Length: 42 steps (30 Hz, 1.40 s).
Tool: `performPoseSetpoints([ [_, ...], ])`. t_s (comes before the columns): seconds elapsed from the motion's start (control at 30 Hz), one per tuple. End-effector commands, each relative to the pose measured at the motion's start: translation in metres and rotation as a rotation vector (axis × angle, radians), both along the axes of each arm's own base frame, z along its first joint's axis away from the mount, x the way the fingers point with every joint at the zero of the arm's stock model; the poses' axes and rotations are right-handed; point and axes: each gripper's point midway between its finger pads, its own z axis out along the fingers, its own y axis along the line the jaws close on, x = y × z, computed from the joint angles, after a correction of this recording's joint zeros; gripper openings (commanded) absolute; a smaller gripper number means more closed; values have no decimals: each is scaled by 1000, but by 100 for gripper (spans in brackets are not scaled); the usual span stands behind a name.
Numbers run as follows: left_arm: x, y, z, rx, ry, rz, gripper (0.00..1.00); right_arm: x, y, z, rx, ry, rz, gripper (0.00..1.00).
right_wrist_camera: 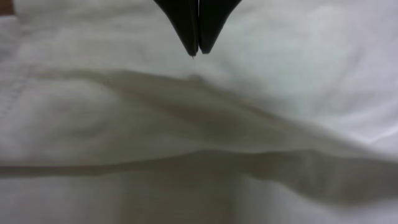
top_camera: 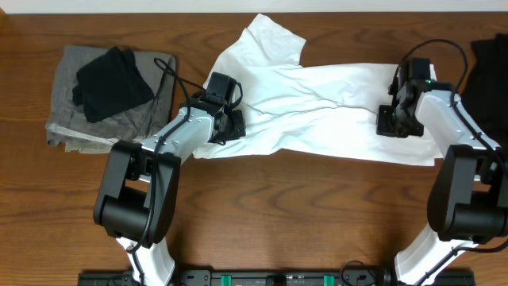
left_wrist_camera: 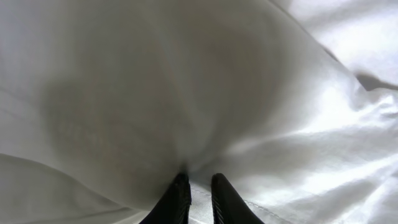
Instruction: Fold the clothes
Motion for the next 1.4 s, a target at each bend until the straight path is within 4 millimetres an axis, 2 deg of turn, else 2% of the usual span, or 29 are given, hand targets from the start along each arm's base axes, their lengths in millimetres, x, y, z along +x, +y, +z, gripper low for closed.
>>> performPoseSetpoints([
  [0.0, -10, 9, -15, 37, 39, 0, 16, -5, -3, -13, 5, -6, -43, 1],
  [0.2, -10, 8, -15, 37, 39, 0, 16, 3, -5, -23, -8, -70, -43, 1],
  [0.43, -10, 9, -15, 37, 40, 0, 16, 25, -9, -17, -17, -163, -48, 2],
  [0.9, -10, 9, -15, 38, 39, 0, 16, 54, -21, -7, -39, -291, -67, 4],
  [1.2, -10, 9, -15, 38, 39, 0, 16, 73, -39, -26, -126, -334, -44, 5],
  [1.3, -10, 9, -15, 38, 39, 0, 16, 87, -46, -19, -153, -393, -7, 6],
  [1.37, -10, 9, -15, 38, 39, 0, 16, 98, -49, -3, -176, -441, 26, 8],
])
